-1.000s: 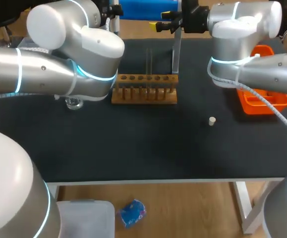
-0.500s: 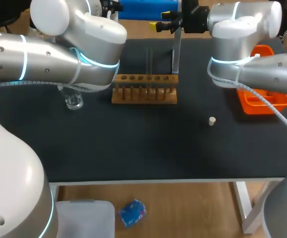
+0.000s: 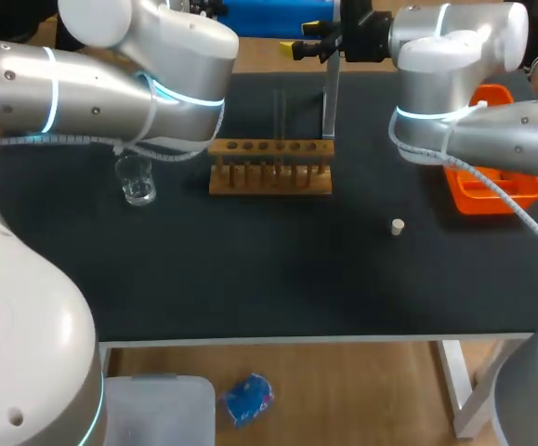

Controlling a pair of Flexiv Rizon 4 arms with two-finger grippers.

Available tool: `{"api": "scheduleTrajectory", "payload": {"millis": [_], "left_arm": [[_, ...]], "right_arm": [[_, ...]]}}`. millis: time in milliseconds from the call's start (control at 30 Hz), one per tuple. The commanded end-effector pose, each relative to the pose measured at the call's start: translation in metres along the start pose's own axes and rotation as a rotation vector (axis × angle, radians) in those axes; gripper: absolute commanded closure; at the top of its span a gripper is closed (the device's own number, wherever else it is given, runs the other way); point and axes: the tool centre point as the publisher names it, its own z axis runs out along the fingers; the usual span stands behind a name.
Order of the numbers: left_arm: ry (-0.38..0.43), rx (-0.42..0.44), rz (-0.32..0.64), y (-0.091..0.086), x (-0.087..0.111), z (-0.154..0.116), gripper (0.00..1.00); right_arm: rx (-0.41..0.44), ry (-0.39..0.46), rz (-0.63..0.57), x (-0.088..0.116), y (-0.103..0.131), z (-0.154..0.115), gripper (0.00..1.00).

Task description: Invert the test tube, pick up the pipette, mount the tip to pipette, aspirate from beaker and dispense into the tube, eject the tip, return the pipette, and cap with the stopper.

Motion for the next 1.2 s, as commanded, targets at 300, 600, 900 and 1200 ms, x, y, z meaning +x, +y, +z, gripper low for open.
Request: {"api": "scheduleTrajectory", "payload": {"millis": [300,600,900,1200], "left_arm": [[-0.012,-0.052,0.000,-0.002,-0.006,0.012,1.00],[-0.016,-0.065,-0.003,0.000,-0.009,0.018,1.00],[-0.014,-0.078,-0.012,0.007,-0.008,0.021,1.00],[-0.016,-0.095,-0.023,0.015,-0.007,0.021,1.00]], "right_arm": [[-0.001,0.000,0.000,-0.001,-0.001,0.001,0.00],[-0.001,0.000,0.000,-0.001,-0.001,0.001,0.00],[-0.001,0.000,0.000,-0.001,-0.001,0.001,0.00],[-0.001,0.000,0.000,-0.001,-0.001,0.001,0.00]]}}
